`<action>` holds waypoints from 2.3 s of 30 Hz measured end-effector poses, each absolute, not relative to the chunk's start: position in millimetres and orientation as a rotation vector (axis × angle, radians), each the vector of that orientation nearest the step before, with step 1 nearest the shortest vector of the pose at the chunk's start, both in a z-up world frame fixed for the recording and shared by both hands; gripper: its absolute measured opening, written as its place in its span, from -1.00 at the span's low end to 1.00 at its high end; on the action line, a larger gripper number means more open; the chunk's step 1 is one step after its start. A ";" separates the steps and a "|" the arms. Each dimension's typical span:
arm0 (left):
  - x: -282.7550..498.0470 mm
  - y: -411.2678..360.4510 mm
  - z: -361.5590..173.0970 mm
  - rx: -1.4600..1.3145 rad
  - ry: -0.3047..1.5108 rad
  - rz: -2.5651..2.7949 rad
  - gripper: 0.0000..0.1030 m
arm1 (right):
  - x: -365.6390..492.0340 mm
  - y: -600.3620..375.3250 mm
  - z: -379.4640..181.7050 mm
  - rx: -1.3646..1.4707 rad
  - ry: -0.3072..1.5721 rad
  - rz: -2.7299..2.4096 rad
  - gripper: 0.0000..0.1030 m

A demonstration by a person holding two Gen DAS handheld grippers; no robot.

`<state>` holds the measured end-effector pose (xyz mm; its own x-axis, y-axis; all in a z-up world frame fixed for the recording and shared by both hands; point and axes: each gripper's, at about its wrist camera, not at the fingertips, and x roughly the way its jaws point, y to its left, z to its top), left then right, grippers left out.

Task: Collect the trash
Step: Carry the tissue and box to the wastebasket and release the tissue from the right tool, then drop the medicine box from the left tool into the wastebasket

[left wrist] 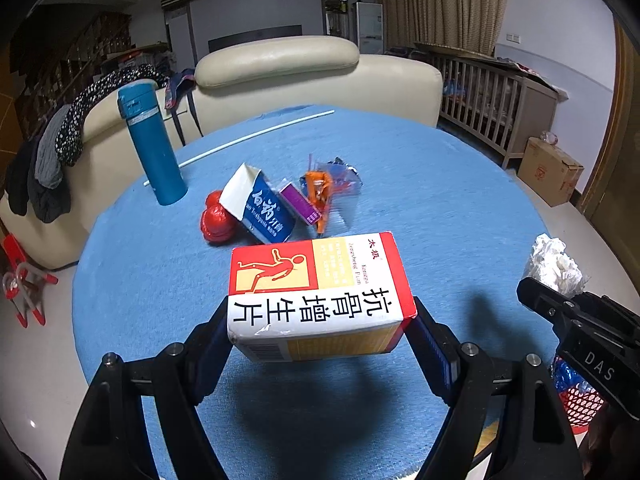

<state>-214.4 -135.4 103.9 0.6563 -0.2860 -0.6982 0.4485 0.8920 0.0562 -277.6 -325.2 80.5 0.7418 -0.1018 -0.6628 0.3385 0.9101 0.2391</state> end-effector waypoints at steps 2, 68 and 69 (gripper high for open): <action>-216.4 -137.2 105.8 0.236 0.742 -0.423 0.60 | -279.9 -327.4 81.0 0.363 0.693 -0.251 -0.23; -378.4 -382.4 73.2 0.658 0.748 -1.003 0.60 | -515.5 -534.3 33.9 0.741 0.586 -0.722 0.30; -381.6 -386.9 69.7 0.675 0.755 -1.011 0.60 | -518.2 -535.8 33.1 0.747 0.584 -0.726 0.30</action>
<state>-381.6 -386.9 69.7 0.3304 -0.4857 -0.8093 0.9139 0.3788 0.1458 -518.2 -535.8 33.1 0.6156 -0.3718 -0.6948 0.7584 0.5191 0.3942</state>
